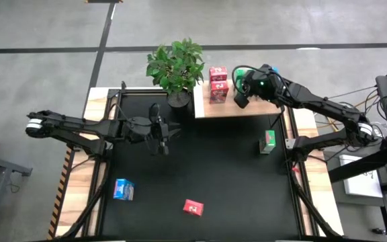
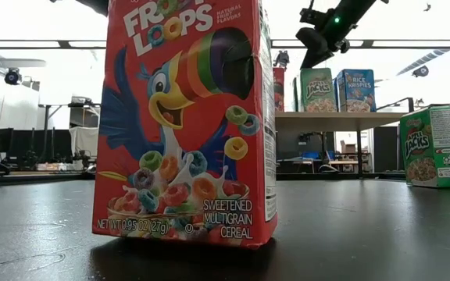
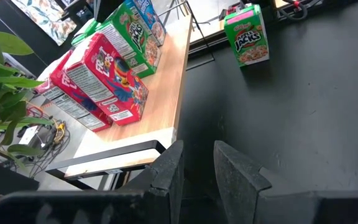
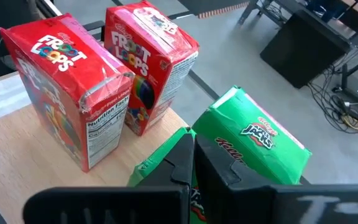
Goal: Stack cereal on shelf
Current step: Put the left green cereal box on the shelf, then put the green cereal box on the shelf
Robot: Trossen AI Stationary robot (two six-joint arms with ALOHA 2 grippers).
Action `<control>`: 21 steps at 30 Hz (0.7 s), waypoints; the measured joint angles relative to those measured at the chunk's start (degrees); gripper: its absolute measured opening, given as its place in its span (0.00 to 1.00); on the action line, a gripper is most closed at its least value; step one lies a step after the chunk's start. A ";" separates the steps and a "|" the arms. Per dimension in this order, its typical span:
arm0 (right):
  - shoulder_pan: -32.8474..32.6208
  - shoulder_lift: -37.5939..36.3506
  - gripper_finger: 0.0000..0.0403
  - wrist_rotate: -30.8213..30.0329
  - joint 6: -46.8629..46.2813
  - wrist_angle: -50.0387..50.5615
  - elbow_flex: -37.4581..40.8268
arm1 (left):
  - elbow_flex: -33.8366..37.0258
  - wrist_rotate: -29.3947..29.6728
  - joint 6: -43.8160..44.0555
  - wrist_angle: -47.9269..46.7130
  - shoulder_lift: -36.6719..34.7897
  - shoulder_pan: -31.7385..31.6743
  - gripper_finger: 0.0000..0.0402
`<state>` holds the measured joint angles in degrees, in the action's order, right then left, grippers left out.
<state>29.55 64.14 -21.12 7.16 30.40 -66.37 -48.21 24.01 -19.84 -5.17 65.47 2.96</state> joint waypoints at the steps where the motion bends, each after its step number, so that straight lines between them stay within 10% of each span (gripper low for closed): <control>1: -0.03 0.00 0.02 0.00 -0.02 -0.02 0.00 | 0.00 0.00 0.00 0.00 0.00 0.00 0.18; 21: -9.19 -3.28 0.02 7.80 -4.34 1.04 -5.84 | 0.02 -0.83 3.78 -0.94 0.00 0.00 0.18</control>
<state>20.36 60.86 -13.33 2.82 31.45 -72.21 -48.18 23.18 -16.06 -6.11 65.47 2.96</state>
